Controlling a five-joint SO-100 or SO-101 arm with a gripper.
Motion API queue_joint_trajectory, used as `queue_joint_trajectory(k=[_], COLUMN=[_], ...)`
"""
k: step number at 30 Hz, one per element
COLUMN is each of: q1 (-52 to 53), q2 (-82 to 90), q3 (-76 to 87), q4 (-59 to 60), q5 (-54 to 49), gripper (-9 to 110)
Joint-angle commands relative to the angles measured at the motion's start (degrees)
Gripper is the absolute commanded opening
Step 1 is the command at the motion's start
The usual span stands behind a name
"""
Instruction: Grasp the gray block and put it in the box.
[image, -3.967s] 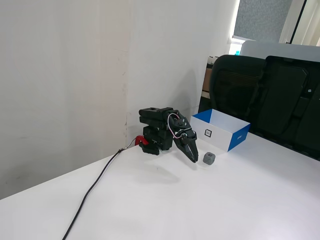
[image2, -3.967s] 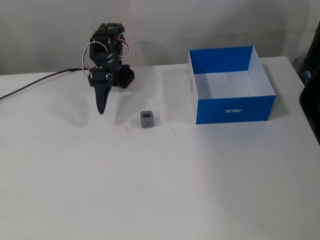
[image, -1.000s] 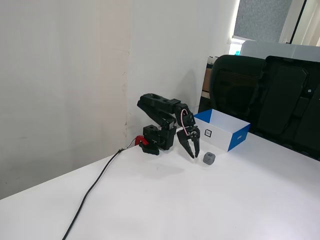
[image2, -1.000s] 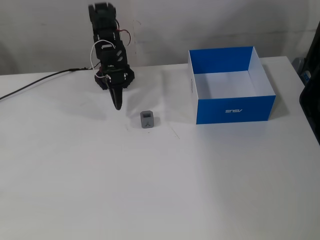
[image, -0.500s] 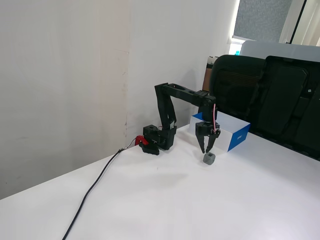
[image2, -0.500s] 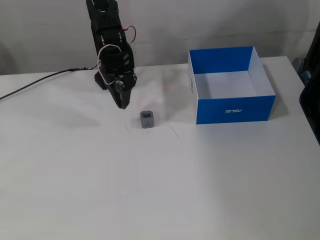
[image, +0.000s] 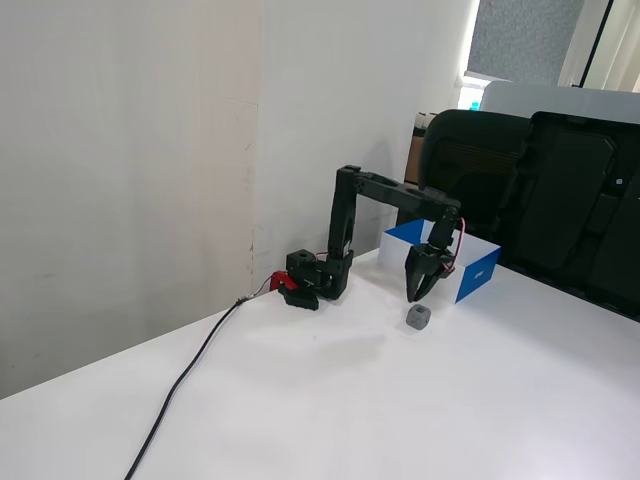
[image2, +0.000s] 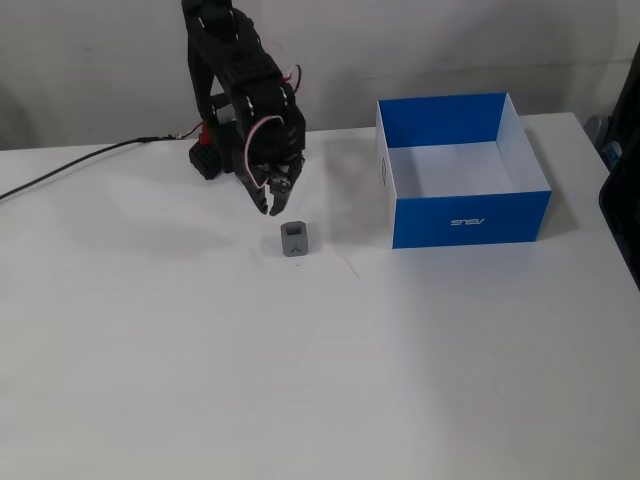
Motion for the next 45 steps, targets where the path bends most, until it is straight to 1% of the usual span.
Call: queue_joint_trajectory(k=[1,4,13,15,23,34,45], q1=[0.70,1.05,2.99,3.43,3.08,2.11,0.35], q2=[-1.41,-2.81,-4.04,-4.22,-3.87,-3.87,-7.21], q3=[-6.50,-8.88,-10.46,-9.58,-4.13,-0.09,0.79], q4=[1.93,2.11,2.72,2.72,-0.62,-3.96,-7.21], q5=[-1.23,-1.23,-0.53,-0.53,-0.44,-0.88,-1.23], gripper=[0,1,13,17,24,28,29])
